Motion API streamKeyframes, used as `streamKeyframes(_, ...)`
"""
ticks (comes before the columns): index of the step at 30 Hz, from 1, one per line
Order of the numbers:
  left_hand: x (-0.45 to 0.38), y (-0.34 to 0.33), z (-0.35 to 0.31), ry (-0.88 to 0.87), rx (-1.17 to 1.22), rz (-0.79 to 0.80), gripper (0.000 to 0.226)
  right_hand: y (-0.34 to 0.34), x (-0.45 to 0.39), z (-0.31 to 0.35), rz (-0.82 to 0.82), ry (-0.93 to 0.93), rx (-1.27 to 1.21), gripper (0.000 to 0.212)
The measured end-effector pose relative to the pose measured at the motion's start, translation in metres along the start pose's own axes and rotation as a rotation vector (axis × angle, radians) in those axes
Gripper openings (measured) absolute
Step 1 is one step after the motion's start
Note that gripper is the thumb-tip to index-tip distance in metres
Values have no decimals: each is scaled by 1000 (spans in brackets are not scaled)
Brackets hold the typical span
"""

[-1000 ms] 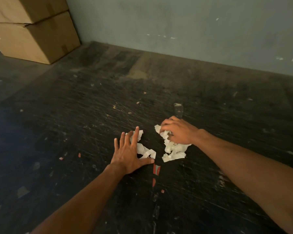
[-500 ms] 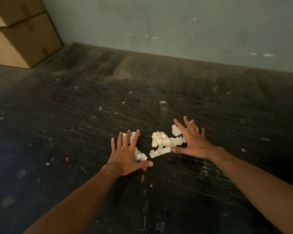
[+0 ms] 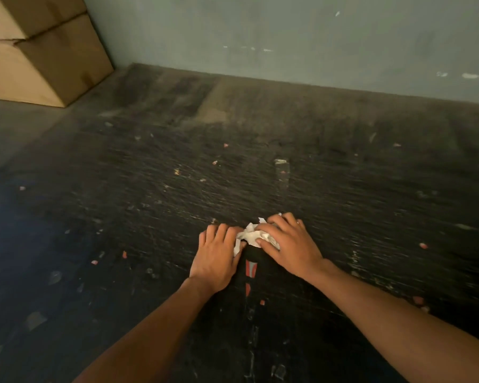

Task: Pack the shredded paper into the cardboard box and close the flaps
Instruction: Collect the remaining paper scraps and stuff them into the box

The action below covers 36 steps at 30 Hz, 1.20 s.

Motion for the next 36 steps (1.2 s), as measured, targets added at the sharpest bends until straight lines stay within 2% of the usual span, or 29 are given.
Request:
streamKeyframes(2,4,4,0,19,-5,-28,37,4,5,2,-33,-46,29,38)
streamKeyframes(6,14,14,1,82,39,-65,25,5,16,7,52,-124,80,37)
streamKeyframes(12,44,15,5,199,125,149,32,11,52,-7,313,-355,19,43)
streamKeyframes(16,76,23,3,197,128,216,37,42,102,-13,353,-471,-40,38)
streamKeyframes(22,98,62,-34,99,229,212,36,117,179,-21,281,-646,11,36)
streamKeyframes(29,96,136,-126,-101,362,39,40,232,263,-37,52,-815,118,36)
streamKeyframes(32,95,158,-167,-180,393,1,42,279,303,-48,-61,-864,125,35)
streamKeyframes(36,92,180,-222,-282,426,-35,42,332,352,-64,-132,-908,176,33)
Point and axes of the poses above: each hand's wrist, its own x-axis away from the middle knuckle, its own y-axis out of the back of the hand, z = x × y, the point moved 9 cm from there along -x, towards the middle knuckle, and after that the axes turned 6 degrees about -y, right-handed, at the moved point
